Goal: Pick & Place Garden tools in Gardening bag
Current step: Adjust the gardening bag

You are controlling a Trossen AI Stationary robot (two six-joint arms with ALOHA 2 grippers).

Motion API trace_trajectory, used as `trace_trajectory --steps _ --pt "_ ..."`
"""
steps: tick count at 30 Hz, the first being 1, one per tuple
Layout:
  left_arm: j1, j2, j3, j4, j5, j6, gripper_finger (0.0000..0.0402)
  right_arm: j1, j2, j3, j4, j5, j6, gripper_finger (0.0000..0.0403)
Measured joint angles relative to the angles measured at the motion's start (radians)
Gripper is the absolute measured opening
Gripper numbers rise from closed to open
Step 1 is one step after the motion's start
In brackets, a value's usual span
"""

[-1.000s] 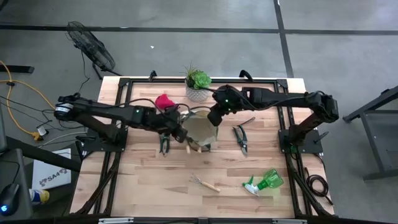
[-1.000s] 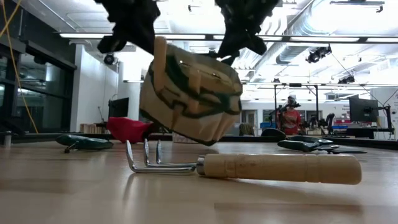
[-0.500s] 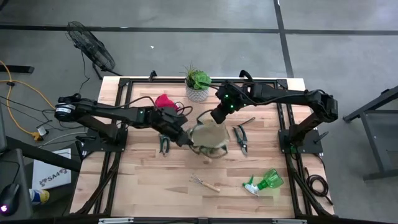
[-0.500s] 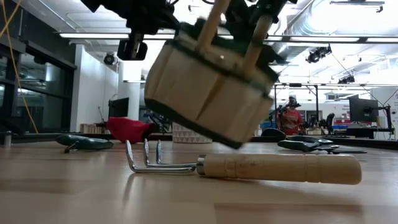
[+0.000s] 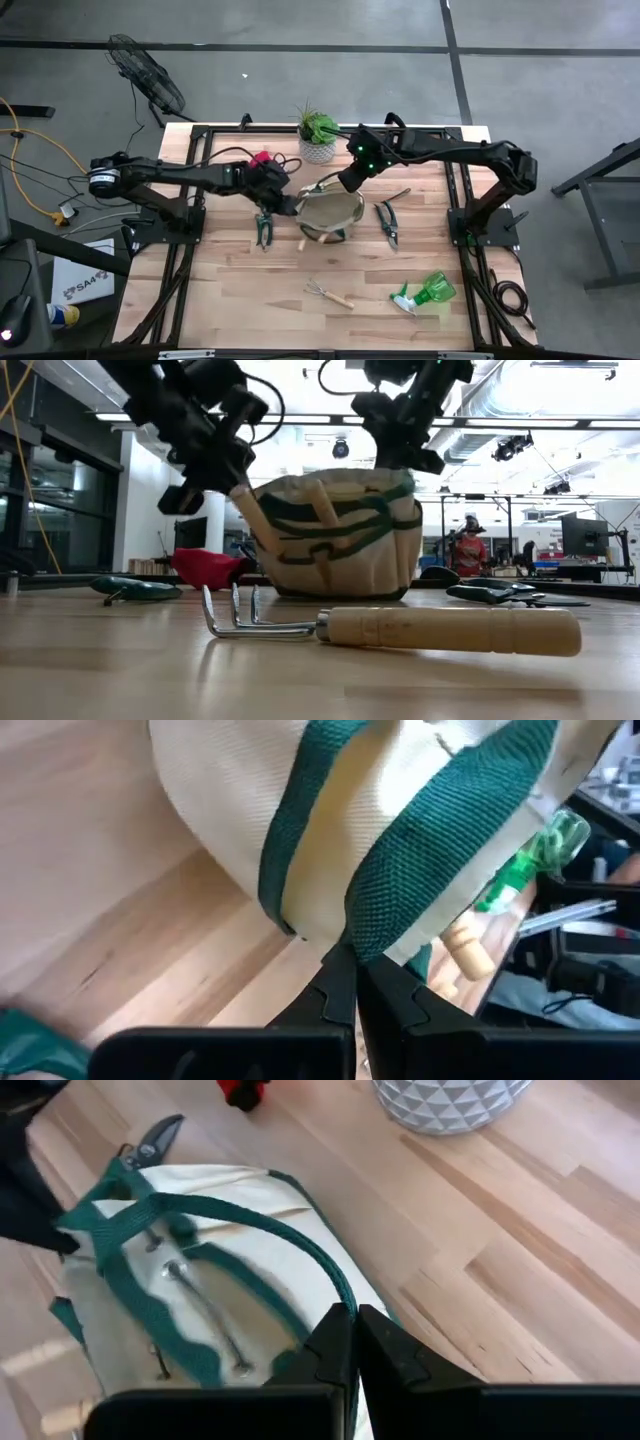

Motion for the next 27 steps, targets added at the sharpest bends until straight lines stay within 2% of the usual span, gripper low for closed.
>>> trace_trajectory --steps 5,8,11,18,23,27 --pt "0.008 -0.009 -0.018 0.137 0.158 -0.024 0.0 -0.02 0.026 0.0 -0.004 -0.072 -0.002 0.0003" --pt "-0.017 -0.024 -0.018 0.289 0.237 -0.048 0.0 -0.018 0.026 0.0 -0.003 -0.086 -0.003 0.0003" --pt "-0.024 -0.036 -0.017 0.336 0.221 -0.049 0.0 -0.033 0.026 0.0 -0.003 -0.084 -0.008 0.0003" --pt "0.069 0.001 -0.018 0.092 0.126 0.006 0.0 -0.086 0.067 0.0 0.0 -0.076 -0.029 0.0003" --pt "0.117 0.04 -0.028 0.093 0.122 0.009 0.0 -0.091 0.129 0.0 0.005 -0.072 -0.057 0.0003" --pt "0.126 0.053 -0.028 0.106 0.077 0.004 0.0 -0.086 0.16 0.0 0.01 -0.021 -0.074 0.0003"
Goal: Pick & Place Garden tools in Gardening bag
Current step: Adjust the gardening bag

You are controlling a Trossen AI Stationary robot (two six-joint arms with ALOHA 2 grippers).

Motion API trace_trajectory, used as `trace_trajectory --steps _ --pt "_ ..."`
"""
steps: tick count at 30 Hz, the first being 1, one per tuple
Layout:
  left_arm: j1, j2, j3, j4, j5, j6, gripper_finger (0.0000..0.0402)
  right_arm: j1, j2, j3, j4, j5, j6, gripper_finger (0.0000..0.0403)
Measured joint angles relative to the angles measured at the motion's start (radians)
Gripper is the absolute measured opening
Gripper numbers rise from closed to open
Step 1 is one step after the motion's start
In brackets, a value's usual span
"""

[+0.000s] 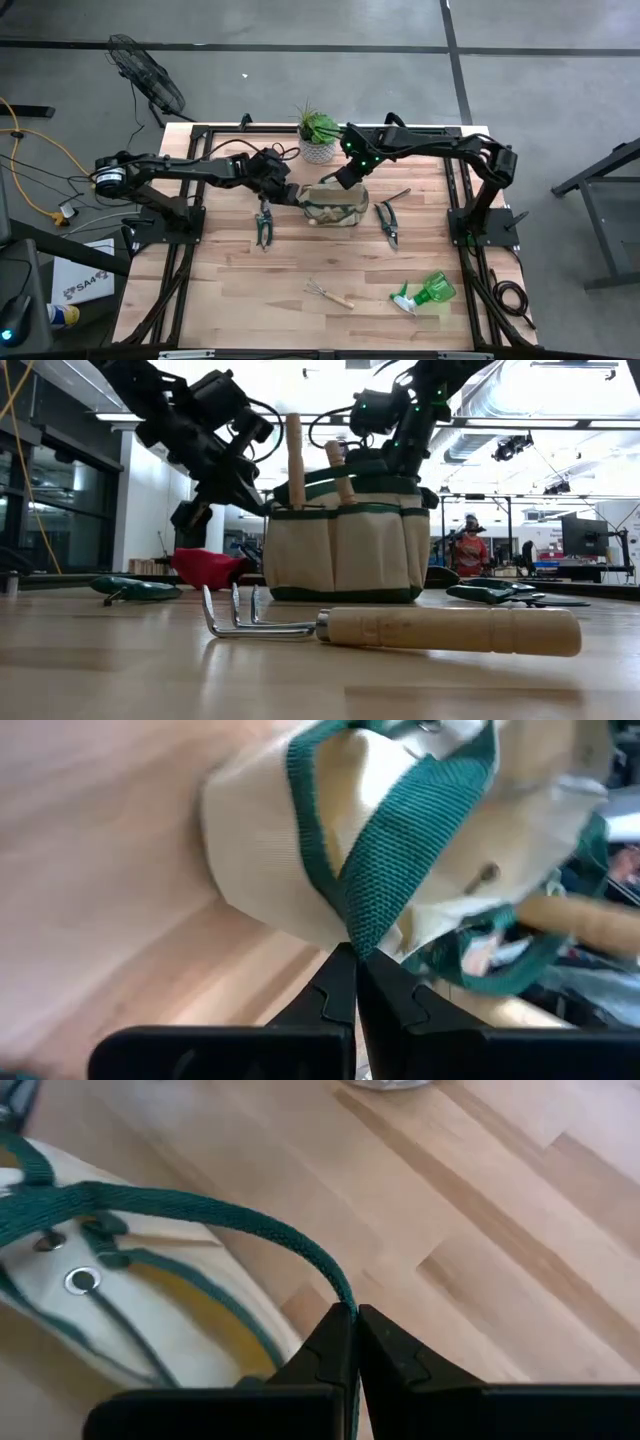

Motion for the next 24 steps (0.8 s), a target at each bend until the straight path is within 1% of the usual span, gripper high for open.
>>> trace_trajectory --steps 2,6,9,12,15,19,24 --pt "0.0 0.0 0.0 0.001 -0.03 0.0 0.0 0.005 0.004 0.0 0.007 0.028 -0.005 0.0003" --pt "0.0 0.0 0.0 0.0 -0.079 -0.004 0.0 0.004 -0.013 0.0 0.017 0.04 -0.007 0.0003" --pt "-0.002 0.0 0.0 0.004 -0.087 -0.007 0.0 -0.003 -0.046 0.0 0.013 0.043 -0.007 0.0007" --pt "-0.002 0.0 0.0 0.006 -0.087 -0.008 0.0 -0.004 -0.084 0.0 0.002 0.042 -0.007 0.0019" --pt "-0.002 0.001 0.0 0.014 -0.085 -0.008 0.0001 -0.004 -0.125 0.0 -0.003 0.037 -0.022 0.0041" --pt "-0.002 0.002 -0.001 0.059 -0.078 -0.003 0.0008 -0.004 -0.171 0.0 -0.003 0.044 -0.031 0.008" --pt "-0.002 0.001 -0.001 0.076 -0.068 -0.003 0.0032 -0.004 -0.195 0.0 -0.004 0.047 -0.031 0.0135"
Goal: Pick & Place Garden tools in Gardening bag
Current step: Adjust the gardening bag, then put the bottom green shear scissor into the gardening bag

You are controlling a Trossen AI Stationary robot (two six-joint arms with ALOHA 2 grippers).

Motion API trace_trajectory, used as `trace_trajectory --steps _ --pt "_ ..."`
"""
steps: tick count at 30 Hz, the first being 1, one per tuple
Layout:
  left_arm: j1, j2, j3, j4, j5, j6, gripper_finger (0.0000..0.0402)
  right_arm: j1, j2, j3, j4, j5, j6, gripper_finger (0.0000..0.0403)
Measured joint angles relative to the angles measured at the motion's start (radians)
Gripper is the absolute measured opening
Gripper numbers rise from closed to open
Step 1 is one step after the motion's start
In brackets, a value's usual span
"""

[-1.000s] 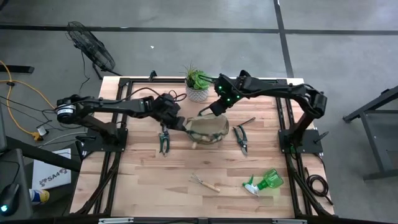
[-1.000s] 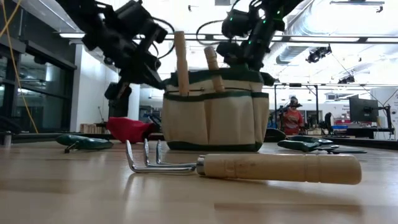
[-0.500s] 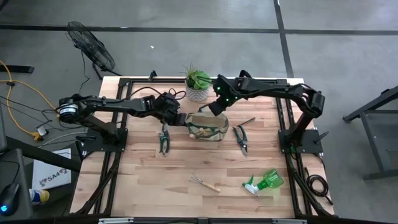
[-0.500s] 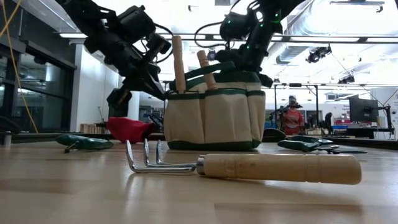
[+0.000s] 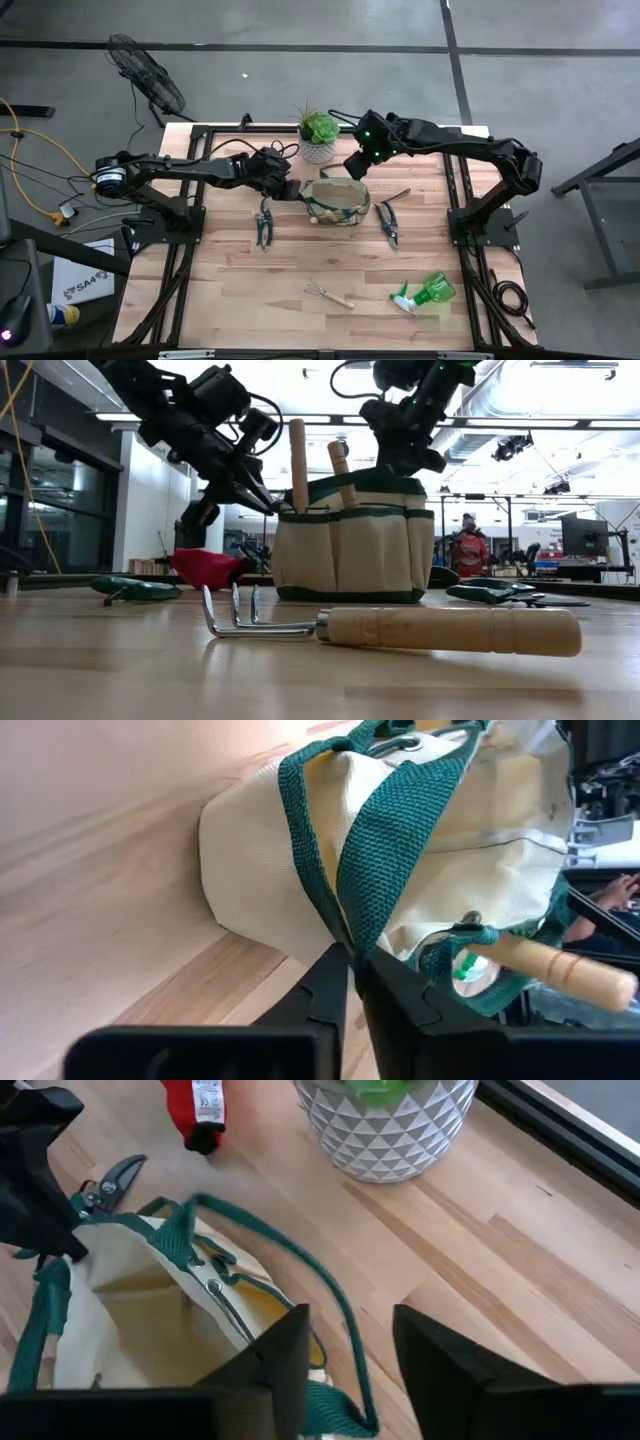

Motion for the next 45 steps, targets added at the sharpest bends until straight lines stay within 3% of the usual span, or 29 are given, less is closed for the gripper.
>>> trace_trajectory --steps 8,16,29,38,45 --pt "0.001 0.0 0.0 0.021 0.007 -0.041 0.0114 0.0 0.0 0.0 -0.006 -0.017 0.0 0.0193" --pt "0.001 0.0 0.0 0.034 0.004 -0.08 0.0166 -0.014 0.0 0.0 -0.01 -0.031 0.003 0.0201" --pt "0.011 -0.024 0.001 0.048 -0.026 -0.092 0.0168 -0.051 0.0 0.0 -0.091 -0.057 0.031 0.0201" --pt "0.067 -0.051 0.001 0.083 0.03 -0.082 0.0168 -0.077 -0.041 0.0 -0.145 -0.074 0.051 0.0201" --pt "0.1 -0.152 0.002 0.067 0.012 -0.011 0.0168 -0.099 -0.153 0.0 -0.319 0.063 0.143 0.0201"
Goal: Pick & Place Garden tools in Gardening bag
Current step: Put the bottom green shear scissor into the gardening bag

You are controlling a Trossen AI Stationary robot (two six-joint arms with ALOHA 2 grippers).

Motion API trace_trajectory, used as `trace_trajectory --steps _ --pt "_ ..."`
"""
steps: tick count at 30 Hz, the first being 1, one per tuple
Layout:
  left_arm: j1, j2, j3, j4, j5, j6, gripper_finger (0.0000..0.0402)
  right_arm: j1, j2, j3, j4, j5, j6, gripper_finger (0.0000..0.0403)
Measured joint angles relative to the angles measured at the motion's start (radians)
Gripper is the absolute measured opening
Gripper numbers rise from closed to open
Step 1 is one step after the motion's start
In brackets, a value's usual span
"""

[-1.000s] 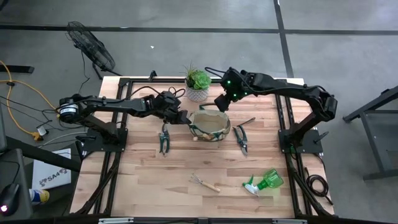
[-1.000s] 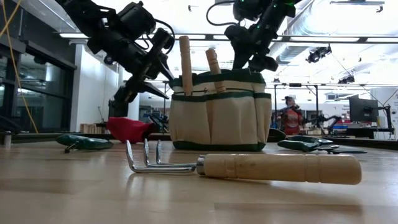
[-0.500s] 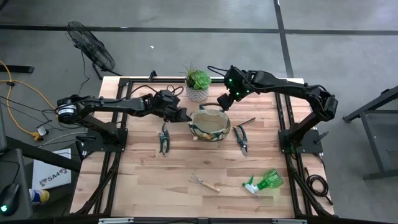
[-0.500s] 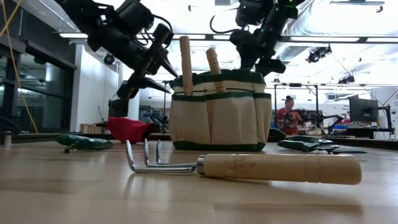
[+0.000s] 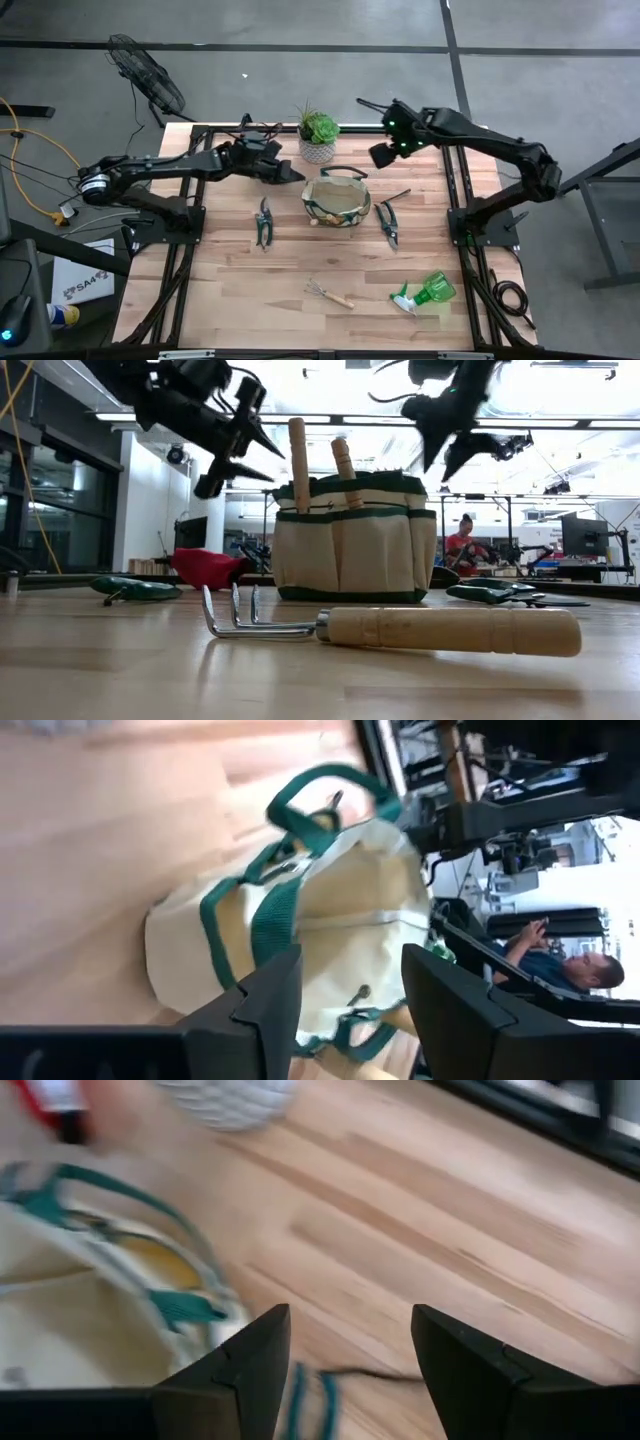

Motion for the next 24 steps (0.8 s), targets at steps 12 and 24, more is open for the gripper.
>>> trace_trajectory --steps 12,24 --pt "-0.002 -0.124 -0.001 -0.166 -0.019 0.24 0.0168 0.032 -0.203 -0.386 0.078 -0.071 0.364 0.0201" --pt "-0.003 -0.127 -0.001 -0.236 0.023 0.337 0.0168 0.045 -0.236 -0.587 0.303 -0.008 0.801 0.0201"
